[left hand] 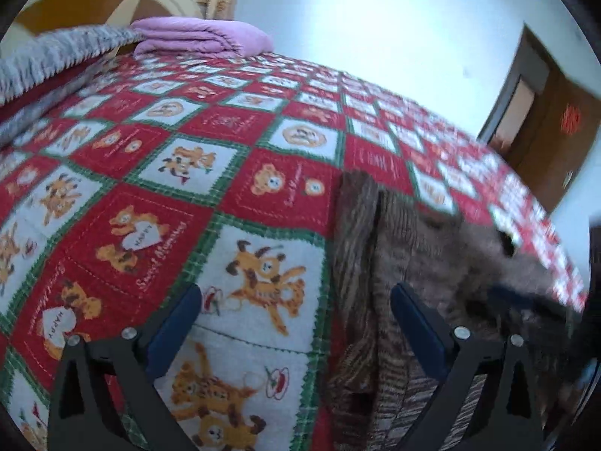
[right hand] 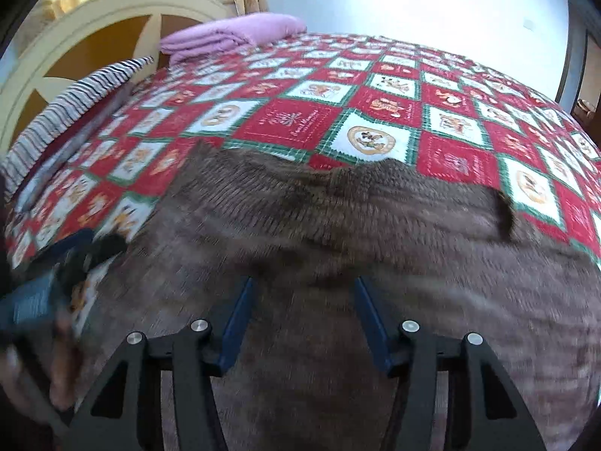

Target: Fold small clothes

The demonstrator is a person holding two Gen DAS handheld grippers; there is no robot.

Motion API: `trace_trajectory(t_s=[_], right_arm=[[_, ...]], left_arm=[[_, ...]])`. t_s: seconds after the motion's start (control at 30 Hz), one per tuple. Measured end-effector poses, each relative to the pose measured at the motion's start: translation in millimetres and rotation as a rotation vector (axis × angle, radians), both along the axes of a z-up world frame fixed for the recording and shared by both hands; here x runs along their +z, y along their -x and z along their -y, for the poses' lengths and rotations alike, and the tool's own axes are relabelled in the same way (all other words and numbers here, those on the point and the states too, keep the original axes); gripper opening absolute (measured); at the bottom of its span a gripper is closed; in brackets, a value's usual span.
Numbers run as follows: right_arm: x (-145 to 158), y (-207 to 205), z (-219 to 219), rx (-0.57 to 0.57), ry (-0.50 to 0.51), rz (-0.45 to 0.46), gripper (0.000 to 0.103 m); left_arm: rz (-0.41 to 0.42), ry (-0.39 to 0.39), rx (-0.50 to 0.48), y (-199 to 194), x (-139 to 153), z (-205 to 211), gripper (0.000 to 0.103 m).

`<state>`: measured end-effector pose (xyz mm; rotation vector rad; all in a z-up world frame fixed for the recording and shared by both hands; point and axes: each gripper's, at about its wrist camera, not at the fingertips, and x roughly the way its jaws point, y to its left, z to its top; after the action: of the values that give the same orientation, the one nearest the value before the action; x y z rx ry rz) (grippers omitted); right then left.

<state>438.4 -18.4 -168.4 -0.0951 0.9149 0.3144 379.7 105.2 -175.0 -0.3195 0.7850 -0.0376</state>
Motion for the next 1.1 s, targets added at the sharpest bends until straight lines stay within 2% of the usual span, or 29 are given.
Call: trace_trajectory(t_s=[0.07, 0.13, 0.3, 0.4, 0.6, 0.7, 0.8, 0.9, 1.0, 1.1], right_arm=[[7, 24, 1, 0.043, -0.019, 0.009, 0.057], [10, 47, -3, 0.109, -0.016, 0.000, 0.057], [12, 104, -30, 0.256, 0.086, 0.016, 0.057], [7, 125, -48, 0.305, 0.137, 0.043, 0.057], [-9, 145, -89, 0.372, 0.279, 0.106, 0.057], [-13, 144, -104, 0.363, 0.342, 0.153, 0.057], [-14, 139, -117, 0.345, 0.362, 0.180, 0.057], [-16, 134, -127, 0.341, 0.374, 0.198, 0.056], [-18, 132, -131, 0.330, 0.363, 0.197, 0.054], [-17, 135, -134, 0.349, 0.328, 0.177, 0.028]], left_arm=[[-0.008, 0.054, -0.009, -5, -3, -5, 0.103], [-0.017, 0.047, -0.030, -8, -3, -2, 0.103], [-0.054, 0.004, -0.123, -24, -3, 9, 0.102], [-0.067, 0.014, -0.166, -38, -3, 8, 0.101], [-0.074, 0.018, -0.292, -60, -6, 22, 0.101], [-0.088, 0.046, -0.319, -67, -9, 24, 0.101], [-0.078, 0.081, -0.317, -73, -8, 21, 0.100], [-0.067, 0.089, -0.327, -74, -8, 21, 0.091], [-0.065, 0.066, -0.349, -72, -7, 26, 0.077], [-0.057, 0.039, -0.372, -71, -6, 31, 0.058]])
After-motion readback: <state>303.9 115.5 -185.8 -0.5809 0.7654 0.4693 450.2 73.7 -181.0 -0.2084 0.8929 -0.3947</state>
